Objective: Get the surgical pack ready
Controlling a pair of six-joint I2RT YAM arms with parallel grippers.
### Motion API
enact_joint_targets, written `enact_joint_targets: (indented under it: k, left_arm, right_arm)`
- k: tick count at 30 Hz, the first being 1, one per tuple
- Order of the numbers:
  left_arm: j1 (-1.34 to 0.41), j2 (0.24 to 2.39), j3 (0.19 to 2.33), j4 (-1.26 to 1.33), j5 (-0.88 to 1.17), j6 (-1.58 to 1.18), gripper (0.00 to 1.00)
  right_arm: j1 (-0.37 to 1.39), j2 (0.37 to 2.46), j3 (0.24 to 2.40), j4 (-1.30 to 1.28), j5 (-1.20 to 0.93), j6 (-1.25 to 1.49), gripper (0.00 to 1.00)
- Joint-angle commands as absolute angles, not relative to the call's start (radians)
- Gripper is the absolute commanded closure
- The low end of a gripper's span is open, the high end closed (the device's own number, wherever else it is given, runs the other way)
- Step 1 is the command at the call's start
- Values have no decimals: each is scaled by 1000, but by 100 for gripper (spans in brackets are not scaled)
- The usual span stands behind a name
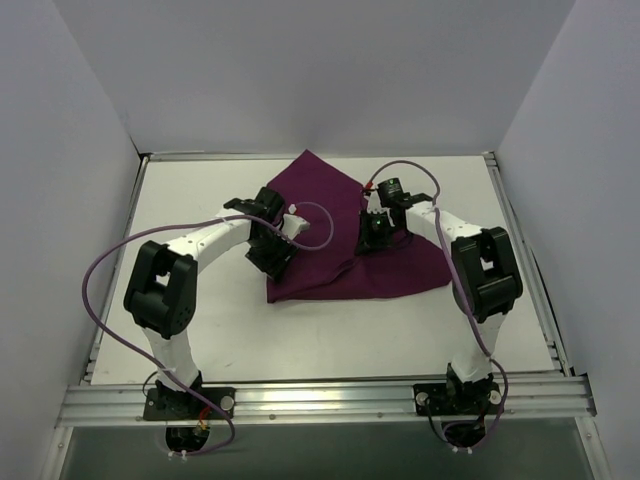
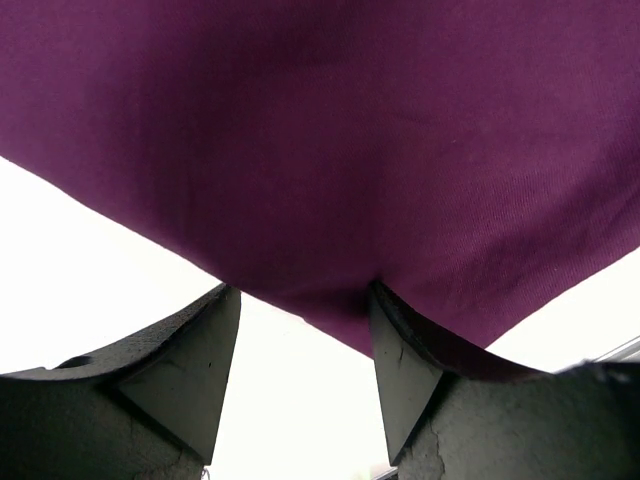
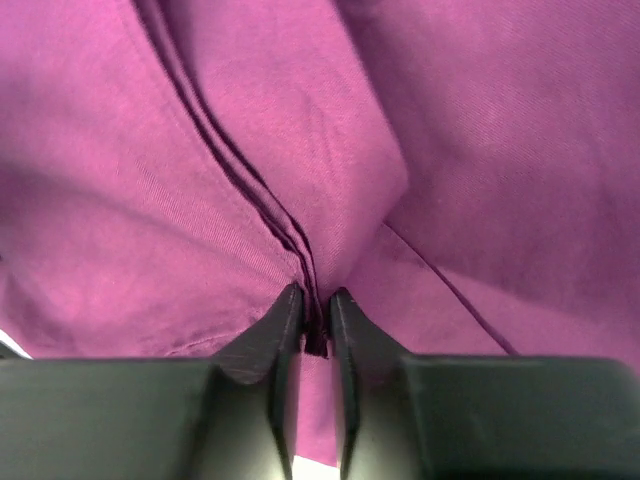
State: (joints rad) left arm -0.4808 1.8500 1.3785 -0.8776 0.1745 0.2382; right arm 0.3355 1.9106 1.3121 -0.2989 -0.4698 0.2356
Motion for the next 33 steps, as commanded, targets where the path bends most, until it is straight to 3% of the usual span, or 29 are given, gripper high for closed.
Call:
enact_joint_targets:
  k: [1, 8, 17, 22, 23, 26, 33]
  left_arm:
    - [-480, 1856, 1377, -821, 123, 238, 37]
    - [-471, 1839, 1381, -833, 126, 276, 37]
    - [-469, 1836, 1393, -844, 120, 298, 36]
    - [-469, 1772, 1448, -882, 187, 333, 37]
    - [-469, 1758, 1478, -902, 202, 344, 37]
    - [-489, 1735, 1526, -933, 241, 393, 38]
    - [-644, 1827, 1551, -911, 152, 426, 44]
  right_arm:
    - [334, 1891, 1313, -356, -428, 218, 99]
    - [321, 1810, 1361, -455, -364, 192, 100]
    - [301, 1761, 1255, -394, -364, 229, 100]
    - [298, 1786, 1266, -414, -376, 204, 72]
    - [293, 1783, 1267, -419, -373, 199, 59]
    - [258, 1766, 1266, -399, -393, 204, 43]
    - [146, 1706, 1299, -431, -352, 245, 40]
